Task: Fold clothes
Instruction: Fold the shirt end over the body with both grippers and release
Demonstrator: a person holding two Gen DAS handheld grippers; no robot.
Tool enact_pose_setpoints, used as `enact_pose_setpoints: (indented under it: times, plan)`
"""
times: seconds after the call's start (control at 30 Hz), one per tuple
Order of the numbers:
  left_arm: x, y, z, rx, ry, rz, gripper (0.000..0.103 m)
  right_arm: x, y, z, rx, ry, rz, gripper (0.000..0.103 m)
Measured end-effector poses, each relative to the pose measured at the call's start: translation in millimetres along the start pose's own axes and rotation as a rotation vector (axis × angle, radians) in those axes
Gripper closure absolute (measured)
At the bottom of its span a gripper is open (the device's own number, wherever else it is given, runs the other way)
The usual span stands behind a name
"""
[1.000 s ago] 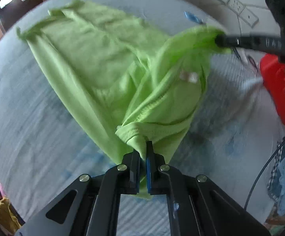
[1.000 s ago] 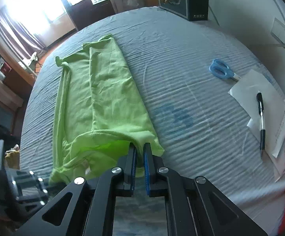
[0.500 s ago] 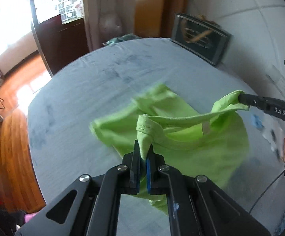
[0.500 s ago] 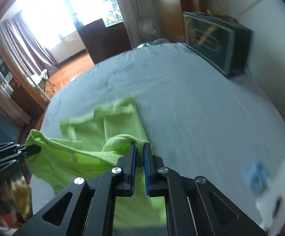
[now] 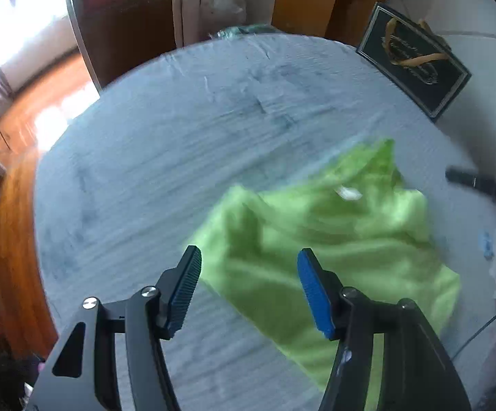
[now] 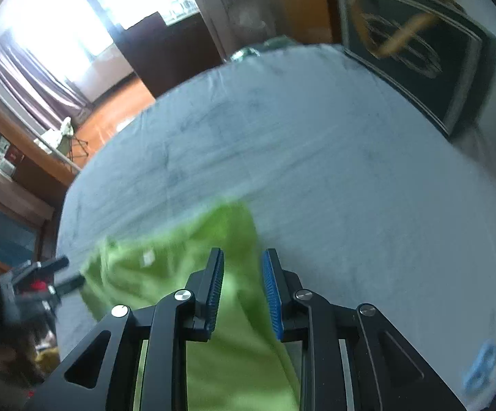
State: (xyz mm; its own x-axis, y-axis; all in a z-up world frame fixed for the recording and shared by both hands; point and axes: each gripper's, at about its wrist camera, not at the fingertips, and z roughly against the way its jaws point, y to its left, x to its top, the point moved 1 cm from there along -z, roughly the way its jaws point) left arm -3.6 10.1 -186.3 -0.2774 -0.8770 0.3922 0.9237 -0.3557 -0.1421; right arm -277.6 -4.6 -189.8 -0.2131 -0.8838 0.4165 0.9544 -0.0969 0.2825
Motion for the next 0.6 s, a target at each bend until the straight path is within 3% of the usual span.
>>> enact_pose_setpoints:
  times: [0.13, 0.23, 0.43, 0.47, 0.53, 0.6]
  plan:
    - [-46, -28, -5, -0.075, 0.084, -0.018, 0.045, -62, -25, 19, -0.022, 0.067, -0.029, 0.079]
    - [-81, -52, -13, -0.09, 0.142, -0.046, 0.045, -98, -38, 28, -0.032, 0.104, -0.043, 0.079]
    - [-123, -89, -12, -0.081, 0.154, -0.096, 0.045, -129, -45, 31, 0.002, 0.111, -0.043, 0.079]
    - [-127, -93, -13, -0.07, 0.145, -0.102, 0.045, -130, -43, 30, 0.002, 0.109, -0.036, 0.077]
    - [-133, -100, -17, -0.04, 0.125, -0.115, 0.045, -128, -40, 27, 0.003, 0.101, -0.029, 0.062]
    - [-136, -107, -19, -0.004, 0.099, -0.138, 0.045, -127, -40, 22, -0.004, 0.09, -0.018, 0.054]
